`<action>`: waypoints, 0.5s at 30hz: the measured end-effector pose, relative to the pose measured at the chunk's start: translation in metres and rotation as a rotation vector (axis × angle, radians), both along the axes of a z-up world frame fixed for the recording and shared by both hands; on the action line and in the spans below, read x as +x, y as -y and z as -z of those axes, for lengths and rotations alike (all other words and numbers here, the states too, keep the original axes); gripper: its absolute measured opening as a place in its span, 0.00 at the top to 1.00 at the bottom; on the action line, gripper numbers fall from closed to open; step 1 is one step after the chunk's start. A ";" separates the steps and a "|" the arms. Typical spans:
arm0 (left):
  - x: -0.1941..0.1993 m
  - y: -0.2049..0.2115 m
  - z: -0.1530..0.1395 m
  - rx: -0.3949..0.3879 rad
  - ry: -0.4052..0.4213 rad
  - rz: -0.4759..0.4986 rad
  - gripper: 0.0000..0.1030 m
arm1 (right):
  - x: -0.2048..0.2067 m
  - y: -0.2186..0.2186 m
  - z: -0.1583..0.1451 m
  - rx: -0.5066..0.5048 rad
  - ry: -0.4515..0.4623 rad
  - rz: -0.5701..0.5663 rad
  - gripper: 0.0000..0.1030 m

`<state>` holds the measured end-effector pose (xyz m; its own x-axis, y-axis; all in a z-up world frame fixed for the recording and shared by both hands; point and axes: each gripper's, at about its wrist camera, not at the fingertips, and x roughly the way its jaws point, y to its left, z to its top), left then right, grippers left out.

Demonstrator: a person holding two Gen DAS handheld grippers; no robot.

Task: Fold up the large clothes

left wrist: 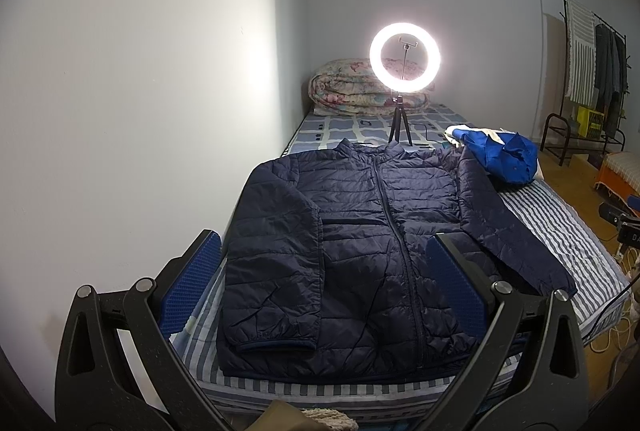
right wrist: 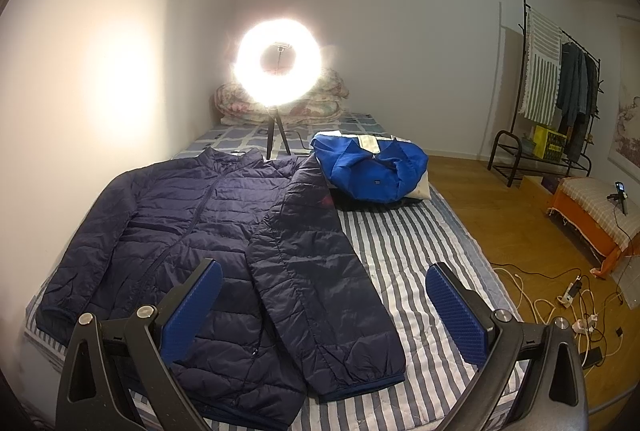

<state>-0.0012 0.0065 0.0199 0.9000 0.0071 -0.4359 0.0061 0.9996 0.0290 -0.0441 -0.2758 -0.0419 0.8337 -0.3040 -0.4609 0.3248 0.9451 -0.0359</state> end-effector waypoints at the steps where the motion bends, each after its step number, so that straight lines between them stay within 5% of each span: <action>1: 0.000 0.000 0.000 0.000 0.000 0.001 0.00 | 0.000 0.001 0.001 0.001 0.000 -0.001 0.00; 15: 0.000 0.000 0.000 0.002 0.000 0.000 0.00 | 0.002 -0.001 0.001 0.009 0.001 -0.015 0.00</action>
